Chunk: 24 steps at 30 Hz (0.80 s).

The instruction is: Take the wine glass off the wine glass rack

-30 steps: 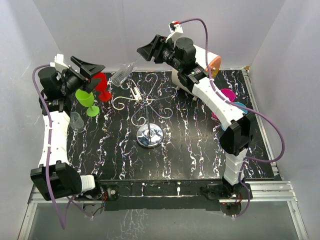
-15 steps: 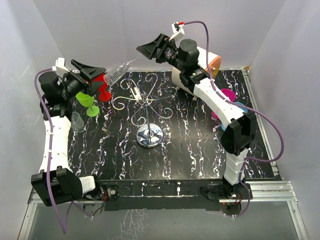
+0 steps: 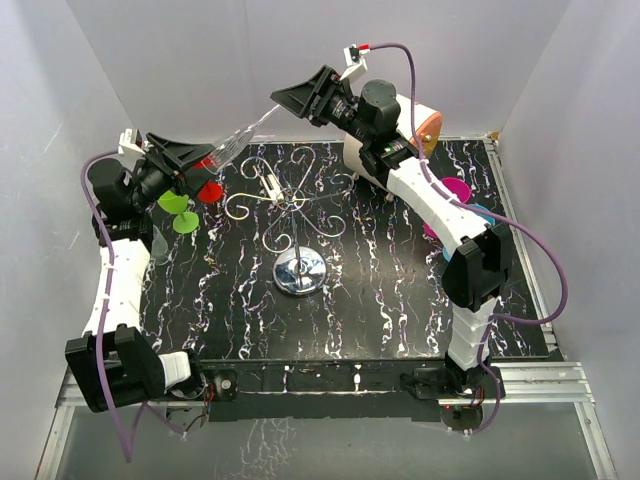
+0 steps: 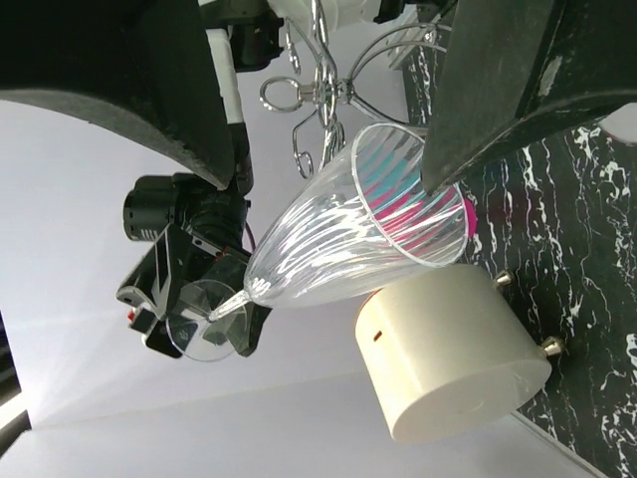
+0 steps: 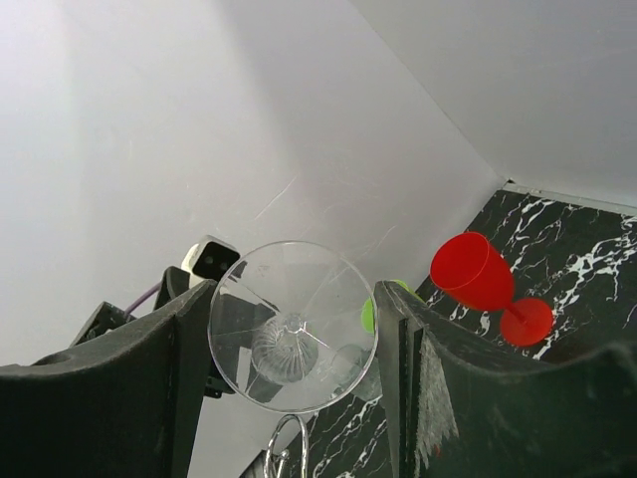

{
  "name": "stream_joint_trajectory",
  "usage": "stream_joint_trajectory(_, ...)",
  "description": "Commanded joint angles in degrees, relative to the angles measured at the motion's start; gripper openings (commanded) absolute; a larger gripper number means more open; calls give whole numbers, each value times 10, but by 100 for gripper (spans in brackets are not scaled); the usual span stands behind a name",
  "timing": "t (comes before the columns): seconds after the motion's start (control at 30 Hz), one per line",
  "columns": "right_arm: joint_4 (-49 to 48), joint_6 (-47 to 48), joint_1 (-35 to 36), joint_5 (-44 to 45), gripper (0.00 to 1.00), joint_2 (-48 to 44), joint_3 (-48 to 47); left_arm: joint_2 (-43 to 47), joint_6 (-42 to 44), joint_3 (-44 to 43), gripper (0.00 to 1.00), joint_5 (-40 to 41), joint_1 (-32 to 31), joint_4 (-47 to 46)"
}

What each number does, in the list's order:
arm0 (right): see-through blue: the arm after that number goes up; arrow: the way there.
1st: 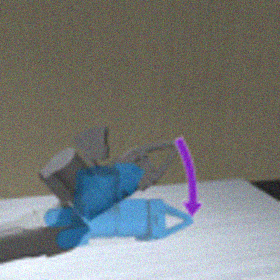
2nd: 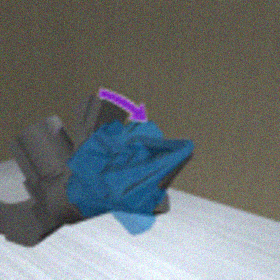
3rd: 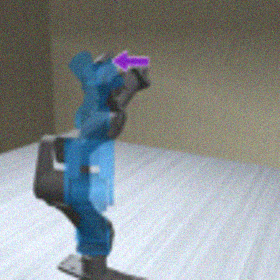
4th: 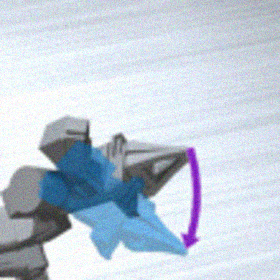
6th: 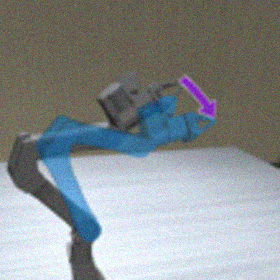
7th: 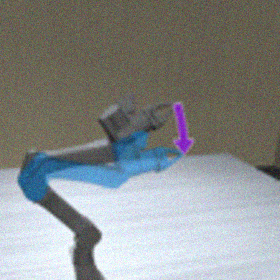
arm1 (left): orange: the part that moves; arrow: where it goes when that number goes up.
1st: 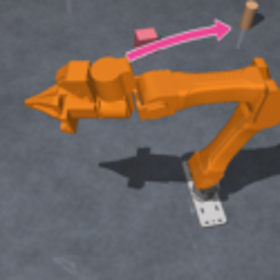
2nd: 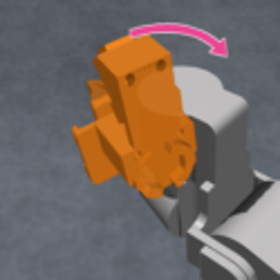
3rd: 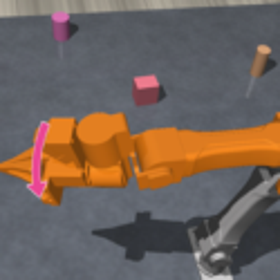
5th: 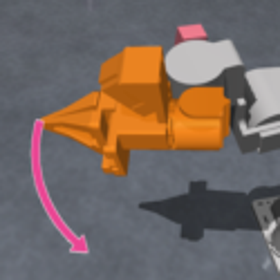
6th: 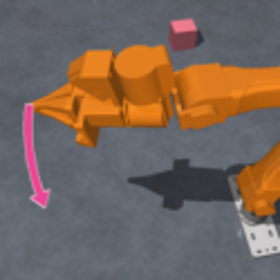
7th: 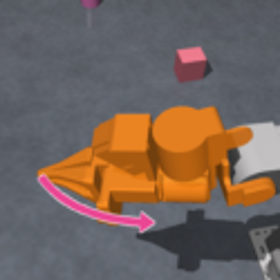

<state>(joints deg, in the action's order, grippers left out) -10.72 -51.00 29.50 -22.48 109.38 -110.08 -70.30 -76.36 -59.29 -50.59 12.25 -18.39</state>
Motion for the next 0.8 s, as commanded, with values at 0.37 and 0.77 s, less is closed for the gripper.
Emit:
stream_joint_trajectory(0.37,-103,-71,-24,-51,48,-40,44,49,-111,24,57,-26,2,-131)
stream_joint_trajectory(0.77,-172,-113,-26,-77,49,-38,68,49,-207,30,38,-29,2,-199)
